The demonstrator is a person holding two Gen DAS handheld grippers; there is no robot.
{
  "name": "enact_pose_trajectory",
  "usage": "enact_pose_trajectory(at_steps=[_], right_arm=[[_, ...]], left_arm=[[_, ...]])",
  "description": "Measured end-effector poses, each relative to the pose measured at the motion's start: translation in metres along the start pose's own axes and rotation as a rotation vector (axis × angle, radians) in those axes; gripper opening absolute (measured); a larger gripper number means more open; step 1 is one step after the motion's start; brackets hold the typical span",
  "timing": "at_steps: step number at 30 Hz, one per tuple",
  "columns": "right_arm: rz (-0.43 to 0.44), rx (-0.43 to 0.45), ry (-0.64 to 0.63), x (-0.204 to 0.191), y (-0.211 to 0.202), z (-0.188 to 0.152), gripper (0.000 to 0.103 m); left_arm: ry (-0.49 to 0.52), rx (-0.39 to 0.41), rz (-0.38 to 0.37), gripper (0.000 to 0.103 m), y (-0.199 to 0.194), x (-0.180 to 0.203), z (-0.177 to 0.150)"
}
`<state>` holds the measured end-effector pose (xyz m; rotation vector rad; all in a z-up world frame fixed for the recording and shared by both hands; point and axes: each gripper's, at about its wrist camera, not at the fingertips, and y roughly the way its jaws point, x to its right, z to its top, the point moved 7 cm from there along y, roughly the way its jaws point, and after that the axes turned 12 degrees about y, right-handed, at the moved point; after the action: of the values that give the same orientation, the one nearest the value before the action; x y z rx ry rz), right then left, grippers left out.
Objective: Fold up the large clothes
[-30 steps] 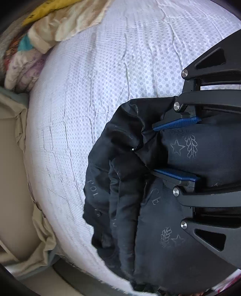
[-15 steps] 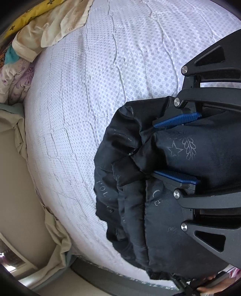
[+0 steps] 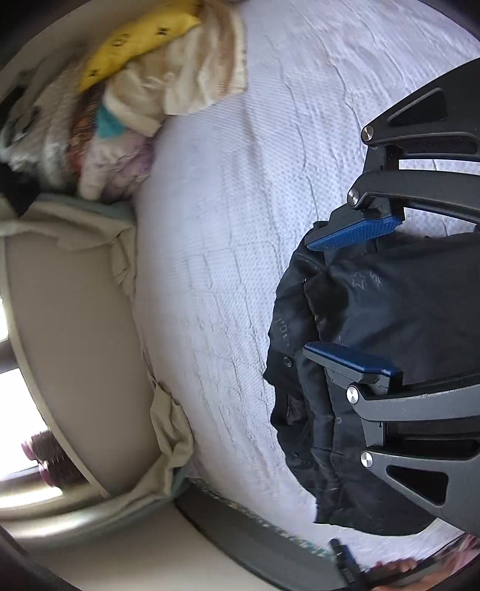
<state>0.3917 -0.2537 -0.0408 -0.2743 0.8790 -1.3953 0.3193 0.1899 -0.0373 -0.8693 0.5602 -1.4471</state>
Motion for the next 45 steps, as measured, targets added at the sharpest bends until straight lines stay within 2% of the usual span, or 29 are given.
enact_pose_trajectory(at_steps=[3,8,14,18,21,25,27,28,31,35,37,41,45], right_arm=[[0.084,-0.054,-0.035,-0.037,-0.008,-0.015,0.049],[0.288,-0.184,-0.039,-0.087,0.007,-0.048,0.049],[0.264,-0.25,-0.045,-0.082,0.032,-0.064,0.049],[0.274,-0.255,-0.021,-0.075,0.03,-0.064,0.049],[0.287,-0.253,-0.019,-0.073,0.025,-0.065,0.049],[0.294,-0.259,-0.025,-0.073,0.024,-0.068,0.049],[0.296,-0.267,-0.034,-0.075,0.026,-0.071,0.049],[0.297,-0.269,-0.039,-0.077,0.027,-0.072,0.049],[0.298,-0.273,-0.069,-0.085,0.028,-0.079,0.049],[0.281,-0.267,-0.142,-0.1,0.031,-0.09,0.049],[0.261,-0.25,-0.194,-0.108,0.033,-0.096,0.048],[0.216,-0.209,-0.314,-0.126,0.04,-0.107,0.031],[0.151,-0.201,-0.393,-0.132,0.057,-0.118,0.028]], left_arm=[[-0.037,-0.054,-0.063,0.093,0.011,-0.009,-0.009],[-0.104,-0.178,-0.183,0.093,0.042,-0.011,-0.036],[-0.235,-0.259,-0.365,0.093,0.068,-0.008,-0.061],[-0.276,-0.313,-0.432,0.093,0.089,-0.002,-0.075],[-0.287,-0.299,-0.474,0.103,0.097,0.002,-0.075],[-0.298,-0.274,-0.518,0.102,0.101,0.007,-0.074],[-0.272,-0.279,-0.534,0.095,0.1,0.013,-0.073],[-0.269,-0.292,-0.546,0.083,0.1,0.019,-0.075],[-0.264,-0.294,-0.533,0.071,0.099,0.02,-0.077],[-0.283,-0.294,-0.561,0.054,0.097,0.02,-0.076],[-0.284,-0.288,-0.562,0.05,0.095,0.019,-0.075],[-0.278,-0.275,-0.561,0.045,0.089,0.016,-0.073],[-0.279,-0.259,-0.581,0.041,0.082,0.015,-0.072]])
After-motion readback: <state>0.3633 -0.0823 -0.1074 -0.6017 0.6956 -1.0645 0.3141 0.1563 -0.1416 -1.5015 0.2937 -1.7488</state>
